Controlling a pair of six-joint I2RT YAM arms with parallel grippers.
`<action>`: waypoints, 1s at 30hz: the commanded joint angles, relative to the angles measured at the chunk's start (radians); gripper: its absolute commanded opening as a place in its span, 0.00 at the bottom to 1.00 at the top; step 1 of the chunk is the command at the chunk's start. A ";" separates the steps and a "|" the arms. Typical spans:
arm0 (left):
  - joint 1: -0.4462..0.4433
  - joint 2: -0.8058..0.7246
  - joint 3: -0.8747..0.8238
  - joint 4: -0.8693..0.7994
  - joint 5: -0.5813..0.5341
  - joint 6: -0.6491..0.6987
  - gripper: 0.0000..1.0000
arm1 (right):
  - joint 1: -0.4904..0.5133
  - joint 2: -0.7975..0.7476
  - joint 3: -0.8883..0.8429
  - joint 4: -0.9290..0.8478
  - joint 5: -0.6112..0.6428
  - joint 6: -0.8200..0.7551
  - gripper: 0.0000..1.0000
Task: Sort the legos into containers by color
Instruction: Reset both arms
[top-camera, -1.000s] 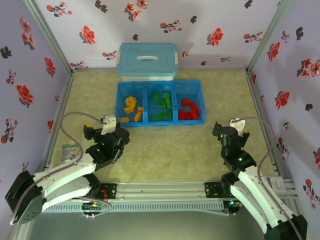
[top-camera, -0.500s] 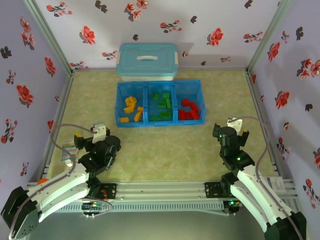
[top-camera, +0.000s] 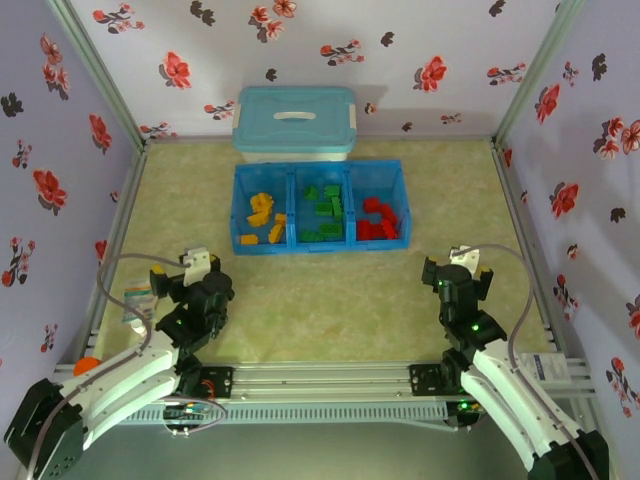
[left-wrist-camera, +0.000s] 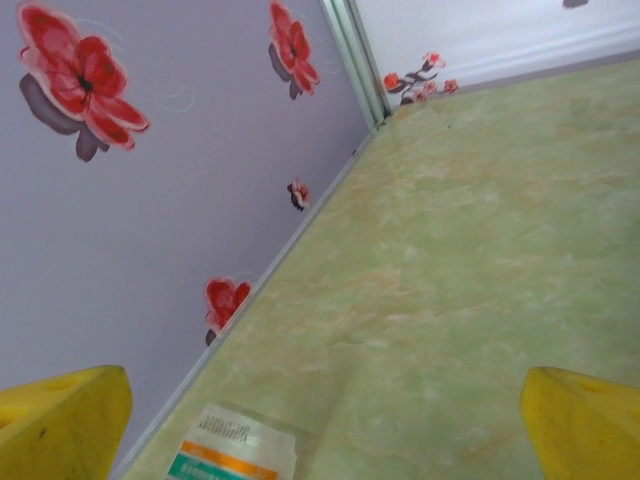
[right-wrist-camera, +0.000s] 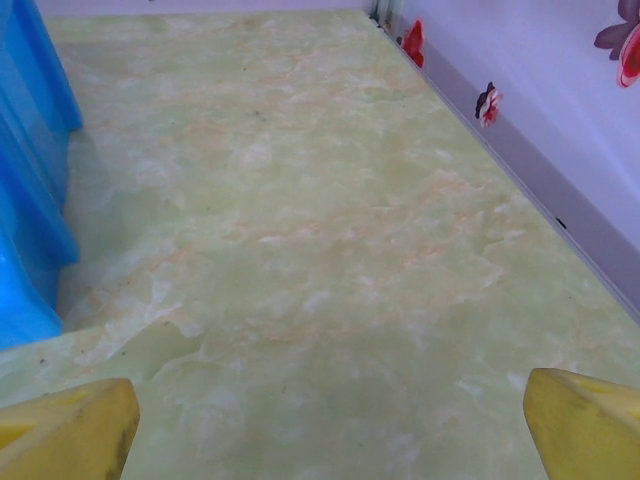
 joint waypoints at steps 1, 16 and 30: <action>0.018 -0.015 -0.045 0.175 0.013 0.071 1.00 | -0.007 -0.001 -0.021 0.093 0.035 -0.017 0.99; 0.168 -0.044 -0.122 0.391 0.078 0.108 1.00 | -0.025 0.018 -0.167 0.515 0.100 -0.055 0.99; 0.251 0.017 -0.160 0.553 0.157 0.121 1.00 | -0.112 0.196 -0.188 0.743 0.097 -0.014 0.99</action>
